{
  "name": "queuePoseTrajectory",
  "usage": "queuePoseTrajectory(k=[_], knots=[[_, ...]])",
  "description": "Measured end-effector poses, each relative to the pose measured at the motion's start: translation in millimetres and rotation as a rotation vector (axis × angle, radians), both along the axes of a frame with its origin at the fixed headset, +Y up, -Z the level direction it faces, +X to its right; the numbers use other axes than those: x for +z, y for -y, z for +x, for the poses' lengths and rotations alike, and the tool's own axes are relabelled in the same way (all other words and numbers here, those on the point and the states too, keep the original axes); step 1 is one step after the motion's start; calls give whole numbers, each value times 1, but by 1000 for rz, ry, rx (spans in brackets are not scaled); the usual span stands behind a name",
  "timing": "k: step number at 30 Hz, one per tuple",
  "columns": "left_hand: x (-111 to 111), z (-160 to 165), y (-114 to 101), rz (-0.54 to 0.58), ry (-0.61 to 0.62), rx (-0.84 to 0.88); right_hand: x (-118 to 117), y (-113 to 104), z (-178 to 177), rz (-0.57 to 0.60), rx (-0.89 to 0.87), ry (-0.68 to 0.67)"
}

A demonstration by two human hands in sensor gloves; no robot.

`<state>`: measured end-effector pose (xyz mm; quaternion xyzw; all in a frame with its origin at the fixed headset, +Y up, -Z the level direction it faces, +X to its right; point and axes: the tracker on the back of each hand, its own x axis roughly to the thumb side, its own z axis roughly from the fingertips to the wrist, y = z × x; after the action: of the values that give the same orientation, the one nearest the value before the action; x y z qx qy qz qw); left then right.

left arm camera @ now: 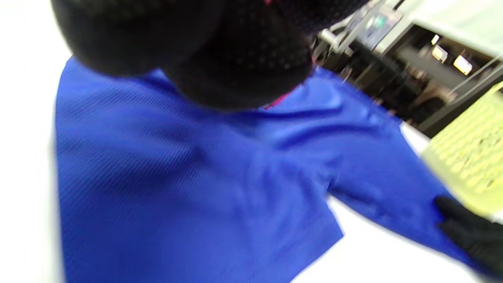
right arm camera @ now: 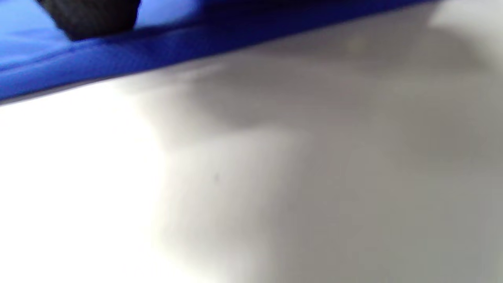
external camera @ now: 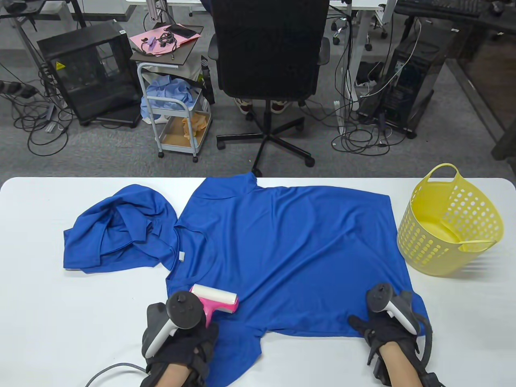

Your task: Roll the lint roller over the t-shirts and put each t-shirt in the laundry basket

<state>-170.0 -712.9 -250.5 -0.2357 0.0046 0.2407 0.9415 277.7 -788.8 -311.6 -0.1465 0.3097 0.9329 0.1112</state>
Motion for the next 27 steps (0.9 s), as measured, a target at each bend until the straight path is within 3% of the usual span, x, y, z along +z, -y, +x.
queuePoseTrajectory(k=[2,7,12,15,17,19,27], knots=[[6,7,9,-51,28,-56,1,1,2,40,-18,35],[2,19,14,-29,7,-116,3,0,7,-22,-36,14],[-37,29,1,34,14,-164,4,0,10,-28,-51,11],[-53,35,10,-74,25,-195,5,0,10,-20,-52,9],[-63,38,16,-60,3,-203,5,1,10,-17,-55,8],[-78,40,19,-43,0,-251,5,1,10,-20,-59,10],[-186,37,28,-49,-122,-304,6,0,13,-42,-64,30]])
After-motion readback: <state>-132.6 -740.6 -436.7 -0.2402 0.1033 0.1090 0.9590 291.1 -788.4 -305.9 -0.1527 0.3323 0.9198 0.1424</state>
